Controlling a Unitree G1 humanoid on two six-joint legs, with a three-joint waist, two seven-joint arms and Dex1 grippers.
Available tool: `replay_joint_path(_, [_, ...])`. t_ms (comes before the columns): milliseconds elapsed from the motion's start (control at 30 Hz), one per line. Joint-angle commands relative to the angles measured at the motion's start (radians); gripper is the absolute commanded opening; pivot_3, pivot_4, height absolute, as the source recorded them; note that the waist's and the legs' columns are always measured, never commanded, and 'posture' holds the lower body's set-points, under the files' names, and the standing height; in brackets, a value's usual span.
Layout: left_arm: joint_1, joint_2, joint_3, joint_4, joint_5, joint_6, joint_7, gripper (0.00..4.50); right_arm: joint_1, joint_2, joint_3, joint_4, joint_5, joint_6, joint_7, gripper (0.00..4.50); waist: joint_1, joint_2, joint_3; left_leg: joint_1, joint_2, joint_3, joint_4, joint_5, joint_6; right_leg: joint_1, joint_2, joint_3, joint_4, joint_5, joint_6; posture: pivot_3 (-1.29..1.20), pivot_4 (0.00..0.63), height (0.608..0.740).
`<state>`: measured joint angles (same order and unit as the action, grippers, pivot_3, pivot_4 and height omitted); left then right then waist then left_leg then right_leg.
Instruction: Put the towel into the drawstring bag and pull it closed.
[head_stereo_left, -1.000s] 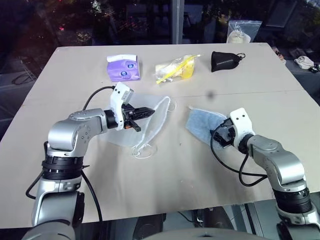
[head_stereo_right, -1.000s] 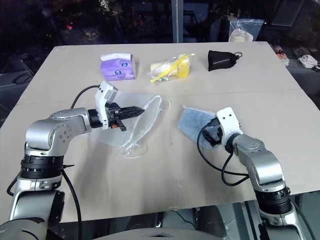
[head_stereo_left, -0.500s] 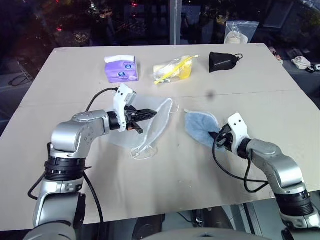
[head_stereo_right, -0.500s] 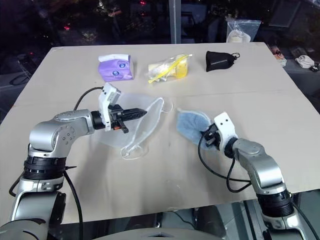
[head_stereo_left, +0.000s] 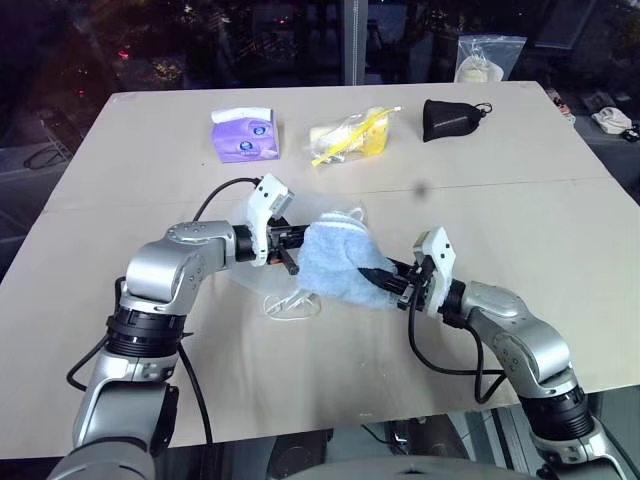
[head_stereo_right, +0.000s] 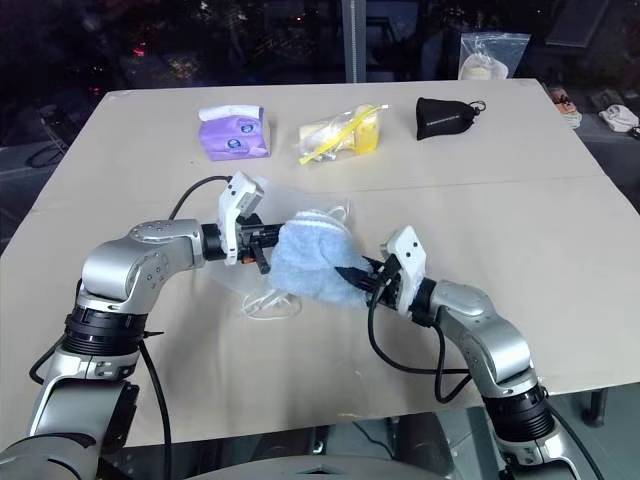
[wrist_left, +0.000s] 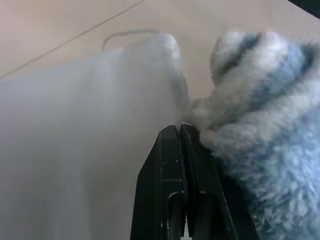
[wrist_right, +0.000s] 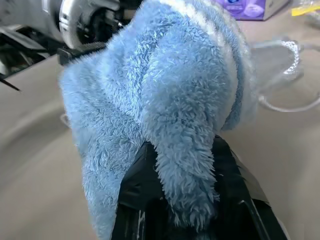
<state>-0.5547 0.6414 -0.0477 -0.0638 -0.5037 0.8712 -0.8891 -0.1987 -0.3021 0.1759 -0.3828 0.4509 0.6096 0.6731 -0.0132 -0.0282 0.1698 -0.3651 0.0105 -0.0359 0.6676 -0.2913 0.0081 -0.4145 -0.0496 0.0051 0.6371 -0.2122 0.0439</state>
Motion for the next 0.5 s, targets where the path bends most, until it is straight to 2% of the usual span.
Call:
replay_joint_path(33, [-0.027,0.010,0.040,-0.003,-0.020,0.005,-0.005,0.00,0.006,-0.062,-0.020,-0.061,-0.021,0.039,-0.030,0.24,0.000,0.000,0.000,0.000,0.000,0.000,0.000,0.000,0.000,0.000,0.000,0.000,0.000,0.000,0.000,0.00,0.150,0.740])
replay_joint_path(233, [-0.033,0.014,0.077,-0.005,-0.042,0.028,0.000,0.00,0.007,-0.150,0.025,-0.044,-0.123,0.064,-0.072,0.22,-0.001,0.000,0.000,0.000,0.000,0.000,0.000,0.000,0.000,0.000,0.000,0.000,-0.001,0.000,0.000,0.00,0.150,0.740])
replay_joint_path(367, [-0.031,0.026,0.067,-0.012,-0.037,0.022,-0.011,0.00,-0.034,-0.141,0.019,-0.053,-0.127,0.110,-0.095,0.21,-0.003,0.000,0.000,0.000,0.000,0.000,0.000,0.000,0.000,0.000,0.000,0.000,0.000,0.000,0.000,0.00,0.150,0.740])
replay_joint_path(500, [-0.023,0.023,0.051,-0.037,-0.031,0.012,-0.007,0.00,-0.109,-0.093,0.013,-0.089,-0.064,0.228,-0.112,0.21,-0.003,0.000,0.000,0.000,0.000,0.000,0.000,0.000,0.000,0.000,0.000,0.000,0.000,0.000,0.000,0.00,0.150,0.740])
